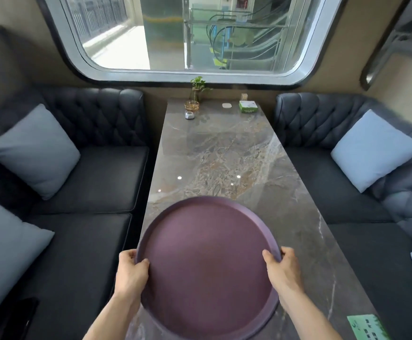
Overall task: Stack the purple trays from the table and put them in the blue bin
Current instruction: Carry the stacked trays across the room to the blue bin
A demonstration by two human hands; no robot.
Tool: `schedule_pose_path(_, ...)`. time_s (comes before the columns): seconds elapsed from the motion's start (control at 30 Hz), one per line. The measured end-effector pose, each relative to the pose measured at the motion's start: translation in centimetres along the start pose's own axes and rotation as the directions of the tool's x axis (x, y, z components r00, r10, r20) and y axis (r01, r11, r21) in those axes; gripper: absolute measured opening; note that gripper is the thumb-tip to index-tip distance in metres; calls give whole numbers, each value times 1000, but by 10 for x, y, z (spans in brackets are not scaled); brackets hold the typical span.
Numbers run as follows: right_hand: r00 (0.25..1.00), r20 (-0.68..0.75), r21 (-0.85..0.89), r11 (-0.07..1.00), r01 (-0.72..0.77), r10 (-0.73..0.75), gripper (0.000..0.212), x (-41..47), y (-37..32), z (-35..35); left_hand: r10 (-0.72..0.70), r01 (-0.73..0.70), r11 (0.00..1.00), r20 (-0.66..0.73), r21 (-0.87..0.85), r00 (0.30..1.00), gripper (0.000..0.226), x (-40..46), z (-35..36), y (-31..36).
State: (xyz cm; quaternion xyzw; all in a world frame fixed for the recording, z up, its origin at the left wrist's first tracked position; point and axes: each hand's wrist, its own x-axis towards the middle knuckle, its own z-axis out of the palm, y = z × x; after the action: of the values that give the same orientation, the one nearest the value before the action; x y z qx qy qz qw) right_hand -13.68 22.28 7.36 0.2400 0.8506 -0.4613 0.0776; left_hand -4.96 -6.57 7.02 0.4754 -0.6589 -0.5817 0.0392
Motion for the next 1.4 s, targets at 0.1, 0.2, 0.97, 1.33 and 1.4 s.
schedule_pose_path(0.1,998,-17,48,997,67,-67,40,-13,-50,-13,72,-73,997,-20,-38,997,26,-9,-22,46)
schedule_pose_path(0.2,985,-54,112,979,169,-164,43,-33,-105,-36,179,-181,981,-34,-74,983,36,-21,-46,93)
schedule_pose_path(0.97,884,-245,291,839,459,-398,38,-80,-267,-188,488,-474,825,-36,-309,872,65,-130,-81,281)
schedule_pose_path(1.33,869,-439,279,885,373,-227,37,-45,-159,-347,570,-492,800,181,-345,801,43,-246,73,283)
schedule_pose_path(1.4,861,-476,293,890,350,-182,29,-43,-131,-386,592,-503,794,240,-342,770,36,-268,113,281)
